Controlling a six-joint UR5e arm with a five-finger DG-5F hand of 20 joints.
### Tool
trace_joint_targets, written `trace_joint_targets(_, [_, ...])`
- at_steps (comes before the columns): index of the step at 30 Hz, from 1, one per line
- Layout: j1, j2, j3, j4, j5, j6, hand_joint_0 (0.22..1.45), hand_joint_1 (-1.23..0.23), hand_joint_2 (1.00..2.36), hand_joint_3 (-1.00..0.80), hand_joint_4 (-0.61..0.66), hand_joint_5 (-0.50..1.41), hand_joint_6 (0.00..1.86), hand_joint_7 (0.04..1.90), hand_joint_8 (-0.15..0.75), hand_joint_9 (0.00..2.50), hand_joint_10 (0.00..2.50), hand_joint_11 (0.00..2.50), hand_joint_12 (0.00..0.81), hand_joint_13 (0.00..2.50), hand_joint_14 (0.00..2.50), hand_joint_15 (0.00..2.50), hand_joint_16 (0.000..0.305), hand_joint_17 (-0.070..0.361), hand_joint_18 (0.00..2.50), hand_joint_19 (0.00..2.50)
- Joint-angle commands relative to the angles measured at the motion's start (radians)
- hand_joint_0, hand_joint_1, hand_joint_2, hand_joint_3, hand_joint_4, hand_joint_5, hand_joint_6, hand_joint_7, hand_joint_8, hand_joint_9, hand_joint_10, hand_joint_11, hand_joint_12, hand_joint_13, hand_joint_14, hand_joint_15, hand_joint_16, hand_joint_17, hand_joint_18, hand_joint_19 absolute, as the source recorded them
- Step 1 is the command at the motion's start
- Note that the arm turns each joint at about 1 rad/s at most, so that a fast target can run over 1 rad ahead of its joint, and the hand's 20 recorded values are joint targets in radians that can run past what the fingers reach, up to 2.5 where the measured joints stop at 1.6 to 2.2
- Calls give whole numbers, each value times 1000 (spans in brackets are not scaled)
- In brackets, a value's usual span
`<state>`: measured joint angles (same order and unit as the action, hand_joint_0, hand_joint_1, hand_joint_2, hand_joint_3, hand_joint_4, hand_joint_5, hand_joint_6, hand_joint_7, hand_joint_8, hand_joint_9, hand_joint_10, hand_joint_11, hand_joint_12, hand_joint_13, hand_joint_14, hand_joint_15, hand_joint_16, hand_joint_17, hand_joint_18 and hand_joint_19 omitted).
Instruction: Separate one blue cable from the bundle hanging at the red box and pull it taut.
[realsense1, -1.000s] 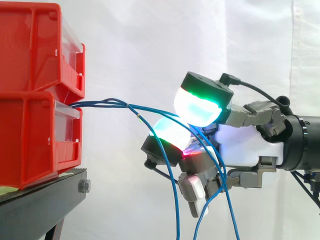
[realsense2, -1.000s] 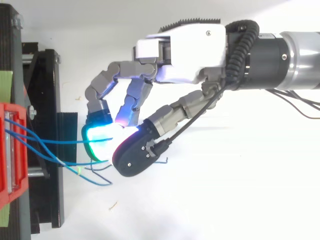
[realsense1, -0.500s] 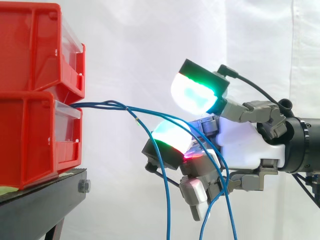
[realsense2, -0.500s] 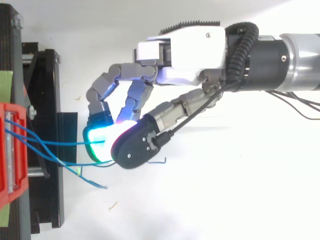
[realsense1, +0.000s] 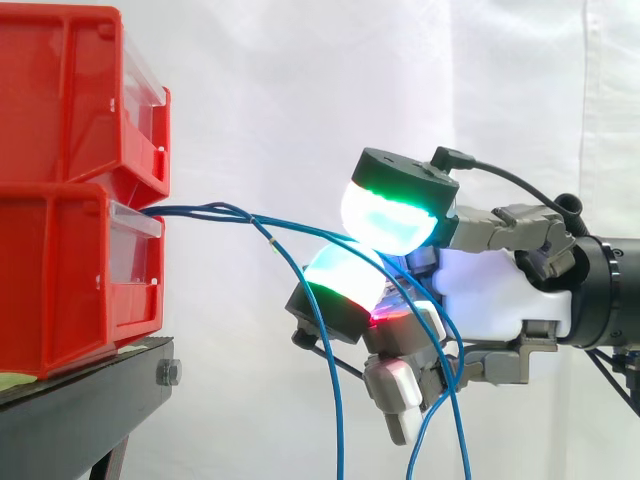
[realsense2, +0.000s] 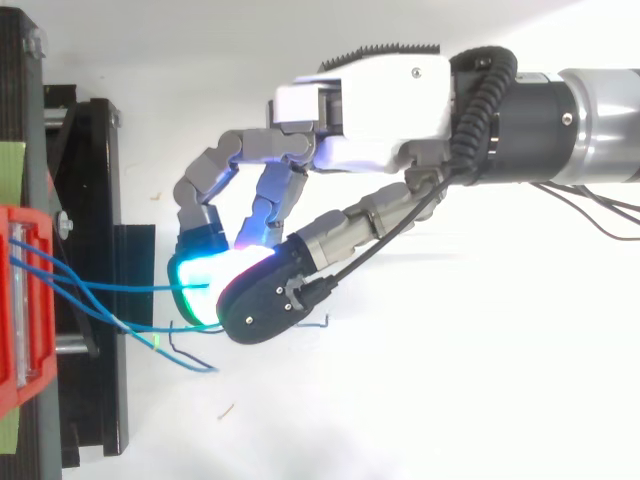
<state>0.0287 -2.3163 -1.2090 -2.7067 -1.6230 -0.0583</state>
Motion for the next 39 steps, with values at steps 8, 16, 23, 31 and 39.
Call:
trace_joint_targets(8, [3, 0, -14, 2, 8, 11, 737, -814, 1009, -392, 90, -212, 899, 1104, 361, 1109, 23, 1125, 434, 1086, 25, 660, 52, 118, 978, 520])
trace_joint_targets(16, [5, 0, -14, 2, 8, 14, 572, -558, 1000, -500, 172, -134, 868, 1317, 368, 1328, 25, 1122, 447, 1136, 24, 658, 51, 116, 1001, 539])
trace_joint_targets(23, [0, 2, -14, 1, 8, 14, 597, -463, 1000, -500, 165, -123, 862, 1335, 364, 1386, 26, 1132, 450, 1173, 24, 663, 51, 114, 1017, 541])
trace_joint_targets(31, [-3, 2, -14, 2, 3, -6, 618, -571, 1010, -385, 159, -128, 857, 1346, 374, 1348, 26, 1136, 453, 1165, 22, 665, 51, 115, 1016, 546])
trace_joint_targets(39, [-4, 3, -14, 7, 3, -57, 613, -705, 1018, -258, 184, -149, 870, 1317, 381, 1277, 25, 1162, 446, 1137, 24, 675, 52, 116, 996, 548])
